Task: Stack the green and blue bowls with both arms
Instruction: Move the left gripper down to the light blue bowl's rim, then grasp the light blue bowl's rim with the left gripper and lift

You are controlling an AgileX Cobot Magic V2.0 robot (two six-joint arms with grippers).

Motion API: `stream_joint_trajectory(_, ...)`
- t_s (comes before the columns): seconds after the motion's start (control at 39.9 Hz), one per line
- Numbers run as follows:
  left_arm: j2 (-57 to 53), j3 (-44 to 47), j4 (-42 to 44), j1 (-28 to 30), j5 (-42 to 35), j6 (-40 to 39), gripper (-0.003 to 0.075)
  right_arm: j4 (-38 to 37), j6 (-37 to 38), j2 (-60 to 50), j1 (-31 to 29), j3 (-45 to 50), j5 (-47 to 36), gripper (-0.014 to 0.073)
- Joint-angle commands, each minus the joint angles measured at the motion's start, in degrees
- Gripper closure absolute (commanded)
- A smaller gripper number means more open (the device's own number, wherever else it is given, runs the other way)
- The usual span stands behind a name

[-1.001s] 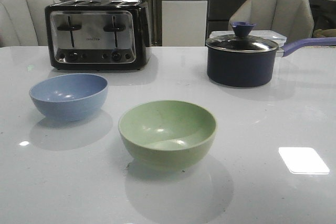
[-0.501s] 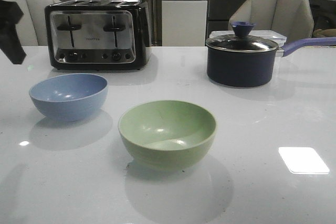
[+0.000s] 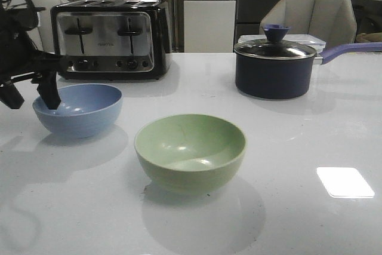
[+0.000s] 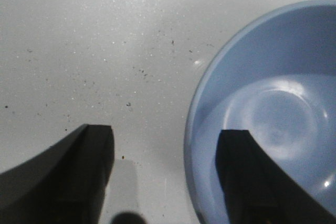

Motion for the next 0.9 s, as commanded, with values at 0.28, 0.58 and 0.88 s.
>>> stream_joint_trajectory(0.28,-2.49,-1.96,-1.58,-0.27,-2.85,0.05,0.0581,0.5,-0.68,-0.34,0.01,-1.54,-3.91,0.0115)
stream_joint_trajectory(0.58,-4.38,-4.19,-3.11,-0.63,2.38,0.21,0.0627,0.5,-0.68,-0.34,0.01,-1.54,-3.91,0.0115)
stream_joint_trajectory(0.88,-13.01,-10.2,-9.3,-3.82,10.49,8.7,0.0627,0.5,-0.68,-0.34,0.01,-1.54,-3.91,0.0115)
